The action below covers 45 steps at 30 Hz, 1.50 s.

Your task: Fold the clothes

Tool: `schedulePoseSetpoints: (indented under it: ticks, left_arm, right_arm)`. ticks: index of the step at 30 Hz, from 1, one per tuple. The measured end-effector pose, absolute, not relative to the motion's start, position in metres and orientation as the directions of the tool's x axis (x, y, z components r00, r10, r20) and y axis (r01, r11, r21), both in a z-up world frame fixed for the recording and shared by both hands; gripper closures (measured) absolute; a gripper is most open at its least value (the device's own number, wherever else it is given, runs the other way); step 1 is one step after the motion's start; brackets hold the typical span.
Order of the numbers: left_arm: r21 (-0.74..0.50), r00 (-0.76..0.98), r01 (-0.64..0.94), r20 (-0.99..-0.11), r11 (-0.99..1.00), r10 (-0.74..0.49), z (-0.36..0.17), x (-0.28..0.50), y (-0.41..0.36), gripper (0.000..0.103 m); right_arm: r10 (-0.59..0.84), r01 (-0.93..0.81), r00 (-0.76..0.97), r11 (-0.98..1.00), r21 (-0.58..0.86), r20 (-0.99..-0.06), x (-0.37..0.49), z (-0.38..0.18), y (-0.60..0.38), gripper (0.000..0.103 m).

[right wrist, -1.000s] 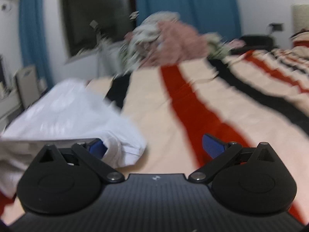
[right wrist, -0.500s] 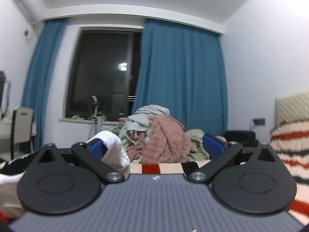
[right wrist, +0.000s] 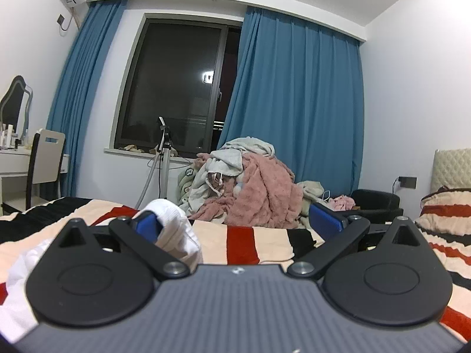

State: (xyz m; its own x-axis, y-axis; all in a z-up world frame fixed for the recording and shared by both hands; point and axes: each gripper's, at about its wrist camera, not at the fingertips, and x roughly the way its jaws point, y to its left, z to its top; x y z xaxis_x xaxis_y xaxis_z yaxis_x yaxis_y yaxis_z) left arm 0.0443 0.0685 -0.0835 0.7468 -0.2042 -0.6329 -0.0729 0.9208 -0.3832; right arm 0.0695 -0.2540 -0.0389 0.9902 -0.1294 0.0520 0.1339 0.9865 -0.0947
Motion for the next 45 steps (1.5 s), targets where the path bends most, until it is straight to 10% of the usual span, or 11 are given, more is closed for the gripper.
schedulePoseSetpoints:
  ticks: [13, 25, 33, 45]
  left_arm:
    - [0.07, 0.881, 0.272, -0.418, 0.96, -0.22, -0.084, 0.048, -0.077, 0.014]
    - [-0.229, 0.951, -0.158, -0.296, 0.96, 0.086, -0.051, 0.025, 0.017, 0.006]
    - [-0.103, 0.84, -0.149, -0.538, 0.983, 0.071, -0.068, 0.024, 0.012, 0.005]
    - [0.146, 0.83, 0.083, -0.558, 0.986, 0.013, -0.096, 0.039, -0.047, 0.007]
  right_arm:
    - [-0.108, 0.11, 0.994, 0.991, -0.072, 0.027, 0.067, -0.035, -0.252, 0.0]
    - [-0.132, 0.133, 0.988, 0.991, 0.013, -0.08, 0.082, -0.047, -0.266, 0.0]
    - [-0.173, 0.174, 0.982, 0.985, 0.015, -0.071, 0.084, -0.046, -0.271, 0.0]
    - [-0.244, 0.244, 0.97, 0.968, 0.056, -0.01, 0.078, -0.039, -0.285, 0.0]
